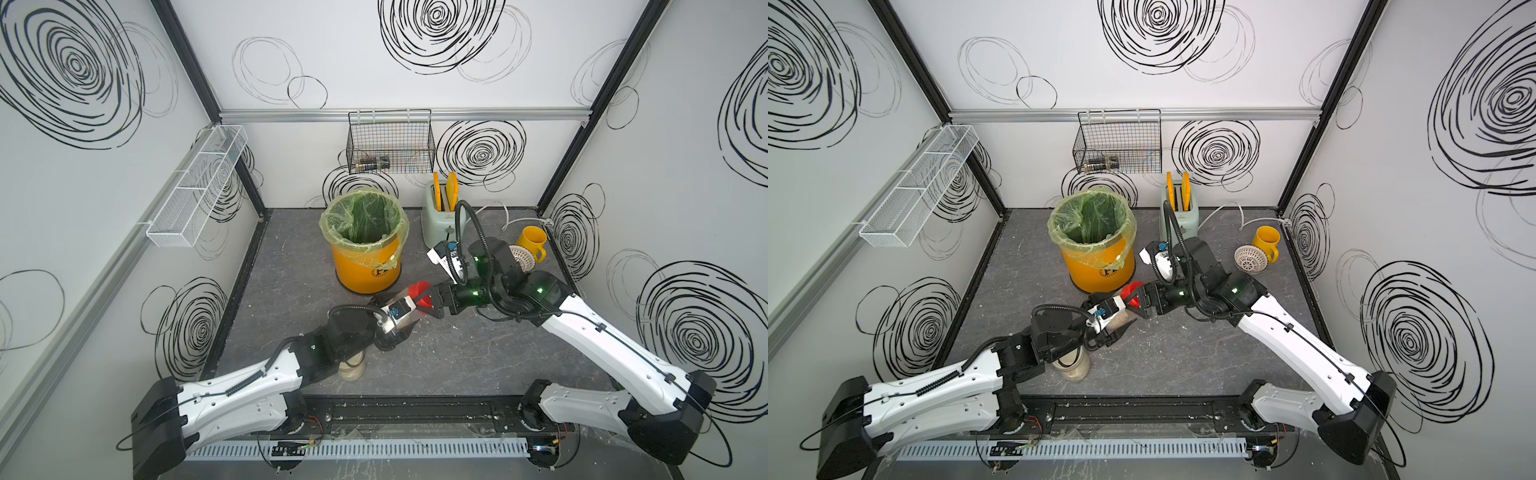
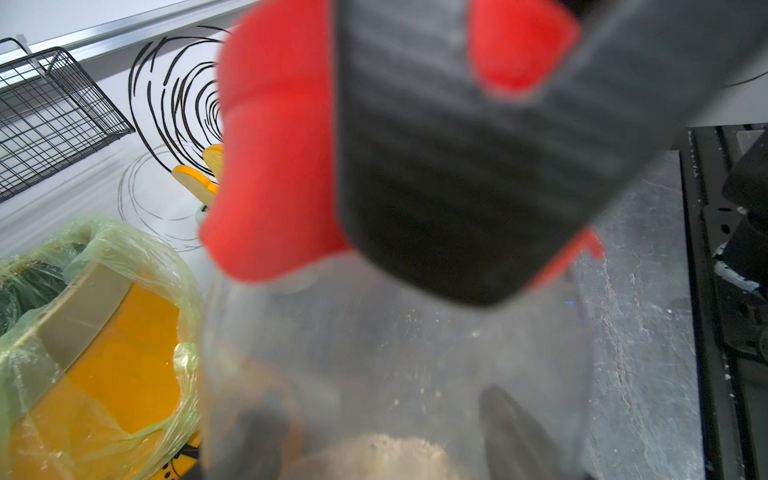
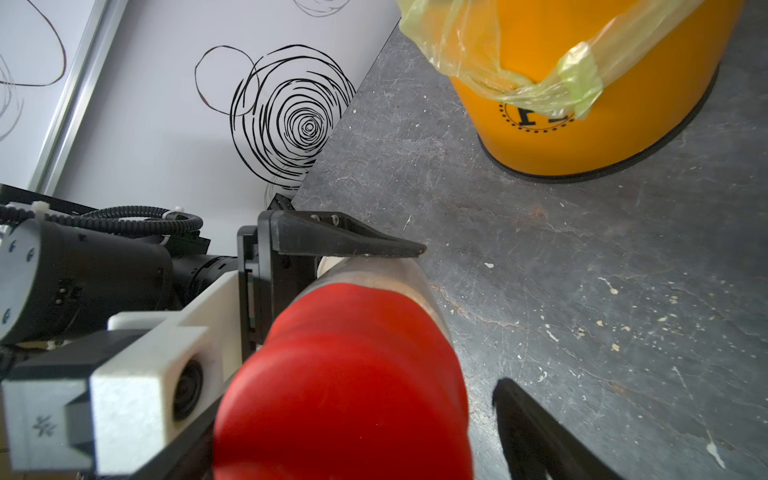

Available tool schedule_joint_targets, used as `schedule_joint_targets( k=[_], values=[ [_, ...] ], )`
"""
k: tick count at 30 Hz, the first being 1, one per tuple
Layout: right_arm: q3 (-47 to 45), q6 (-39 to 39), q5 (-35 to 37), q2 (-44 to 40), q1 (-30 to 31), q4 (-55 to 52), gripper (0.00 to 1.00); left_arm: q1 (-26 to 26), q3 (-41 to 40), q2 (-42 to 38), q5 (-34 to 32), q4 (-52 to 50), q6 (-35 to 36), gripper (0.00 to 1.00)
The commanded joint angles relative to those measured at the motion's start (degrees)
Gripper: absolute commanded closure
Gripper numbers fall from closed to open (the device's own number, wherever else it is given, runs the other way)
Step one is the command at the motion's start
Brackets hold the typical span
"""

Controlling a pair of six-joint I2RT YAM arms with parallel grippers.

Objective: Empty expired oatmeal from jars
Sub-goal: Unscrew the lid from the jar.

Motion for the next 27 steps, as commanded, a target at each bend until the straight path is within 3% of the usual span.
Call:
schedule_joint_targets(
  k=[1, 7, 10, 12, 14, 18, 27],
  values=[
    [3.27, -1.40, 1.73, 0.99, -0.04, -2.42, 0.12, -0.03, 0.11, -0.84, 0.46, 4.16, 0.85, 0.30],
    [5.06, -2.57, 1.47, 2.17, 1.10, -3.39, 0.13, -0.03, 0.36, -0.67, 0.90, 3.96, 0.56, 0.30],
    [5.59, -3.37, 1.59, 2.28, 1.22, -4.13, 0.21, -0.04, 0.43, -0.81, 1.20, 3.73, 0.30, 0.30],
    [5.96, -4.14, 1.67, 2.19, 1.23, -4.57, 0.35, -0.05, 0.44, -1.13, 1.76, 3.46, 0.19, 0.30],
    [6.40, -5.51, 1.50, 2.19, 1.23, -5.07, 0.41, -0.03, 0.53, -1.50, 2.42, 3.21, -0.03, 0.31],
    [6.43, -12.53, -2.23, 1.69, 1.53, -4.67, 0.50, 0.22, 1.19, -2.28, 5.09, 2.43, -0.95, 0.31],
    [-1.25, -30.28, -12.45, -5.45, 4.33, 4.97, 0.49, 1.89, 1.72, -6.65, 16.81, 3.23, -6.40, 0.31]
  ],
)
